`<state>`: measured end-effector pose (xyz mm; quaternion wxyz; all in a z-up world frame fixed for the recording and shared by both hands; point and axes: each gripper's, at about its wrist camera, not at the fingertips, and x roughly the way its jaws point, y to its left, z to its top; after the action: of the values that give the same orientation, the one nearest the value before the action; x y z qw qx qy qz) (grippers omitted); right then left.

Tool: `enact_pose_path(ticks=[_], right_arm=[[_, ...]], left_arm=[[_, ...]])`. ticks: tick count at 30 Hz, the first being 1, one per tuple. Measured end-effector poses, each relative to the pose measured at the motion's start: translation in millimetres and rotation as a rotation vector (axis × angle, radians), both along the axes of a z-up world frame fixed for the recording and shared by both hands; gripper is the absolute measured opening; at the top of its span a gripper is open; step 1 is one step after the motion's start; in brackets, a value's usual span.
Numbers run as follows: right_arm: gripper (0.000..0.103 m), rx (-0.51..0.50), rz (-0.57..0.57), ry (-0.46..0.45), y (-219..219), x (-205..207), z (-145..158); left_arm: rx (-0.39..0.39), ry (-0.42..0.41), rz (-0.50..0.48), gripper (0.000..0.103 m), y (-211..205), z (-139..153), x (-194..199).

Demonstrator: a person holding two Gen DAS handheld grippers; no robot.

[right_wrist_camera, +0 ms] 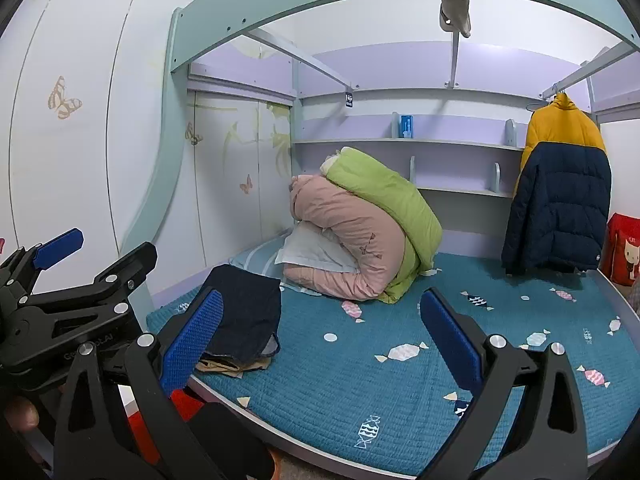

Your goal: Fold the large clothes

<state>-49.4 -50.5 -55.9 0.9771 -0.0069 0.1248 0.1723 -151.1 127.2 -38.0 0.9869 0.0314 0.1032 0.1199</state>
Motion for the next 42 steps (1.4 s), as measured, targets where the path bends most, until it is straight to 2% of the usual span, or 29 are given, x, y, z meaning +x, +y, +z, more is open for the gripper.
enact_pose_path(ticks=[19, 42], right_arm=[[0.096, 0.005, 0.007, 0.029, 7, 3, 1], [0.096, -0.005, 0.002, 0.042, 11, 9, -1]], left_arm=[[-0.030, 0.015, -0.008, 0.098, 3, -2, 6], [-0.018, 0.012, 0.001, 0.098, 1, -5, 10]])
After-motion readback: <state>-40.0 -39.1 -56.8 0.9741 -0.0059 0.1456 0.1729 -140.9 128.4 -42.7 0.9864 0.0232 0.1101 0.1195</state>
